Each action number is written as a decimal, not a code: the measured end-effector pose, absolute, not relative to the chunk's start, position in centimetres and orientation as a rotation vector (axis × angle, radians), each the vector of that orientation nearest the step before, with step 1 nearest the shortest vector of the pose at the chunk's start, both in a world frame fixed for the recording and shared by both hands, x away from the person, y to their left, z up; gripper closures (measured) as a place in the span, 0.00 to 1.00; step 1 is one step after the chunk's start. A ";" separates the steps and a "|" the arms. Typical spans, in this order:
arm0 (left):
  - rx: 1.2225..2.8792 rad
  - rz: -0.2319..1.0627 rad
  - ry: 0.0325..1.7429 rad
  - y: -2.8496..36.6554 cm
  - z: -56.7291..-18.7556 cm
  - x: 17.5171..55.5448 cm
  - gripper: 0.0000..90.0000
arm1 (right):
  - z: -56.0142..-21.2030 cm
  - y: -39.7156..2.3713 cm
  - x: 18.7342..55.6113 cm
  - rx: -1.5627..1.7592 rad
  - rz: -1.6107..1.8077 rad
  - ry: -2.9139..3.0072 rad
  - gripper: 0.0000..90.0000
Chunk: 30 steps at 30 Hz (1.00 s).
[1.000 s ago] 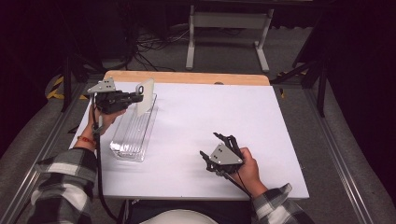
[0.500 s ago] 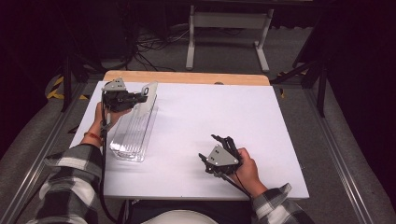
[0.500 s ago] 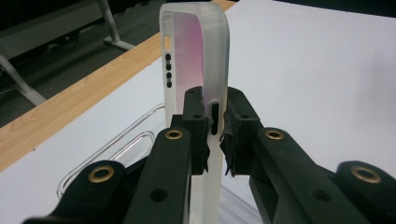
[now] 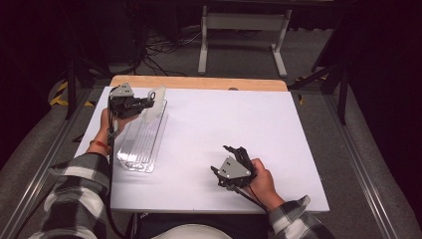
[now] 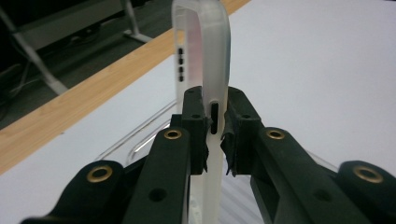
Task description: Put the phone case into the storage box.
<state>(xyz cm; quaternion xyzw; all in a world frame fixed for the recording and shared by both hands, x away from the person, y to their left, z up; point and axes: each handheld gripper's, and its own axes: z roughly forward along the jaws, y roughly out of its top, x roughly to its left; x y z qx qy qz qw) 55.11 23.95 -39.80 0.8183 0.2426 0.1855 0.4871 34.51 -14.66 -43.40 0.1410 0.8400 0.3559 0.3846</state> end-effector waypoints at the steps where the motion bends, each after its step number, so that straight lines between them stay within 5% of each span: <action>1: 2.007 0.525 0.629 24.1 -39.7 55.1 0.88 | -43.4 -14.6 34.5 0.354 0.908 2.149 0.28; 11: 2.079 0.669 0.728 23.5 -39.5 55.3 0.79 | -43.7 -14.2 34.3 0.307 0.891 2.174 0.30; 30: 2.101 0.720 0.889 23.4 -40.6 55.9 0.64 | -43.7 -14.0 34.0 0.296 0.884 2.158 0.31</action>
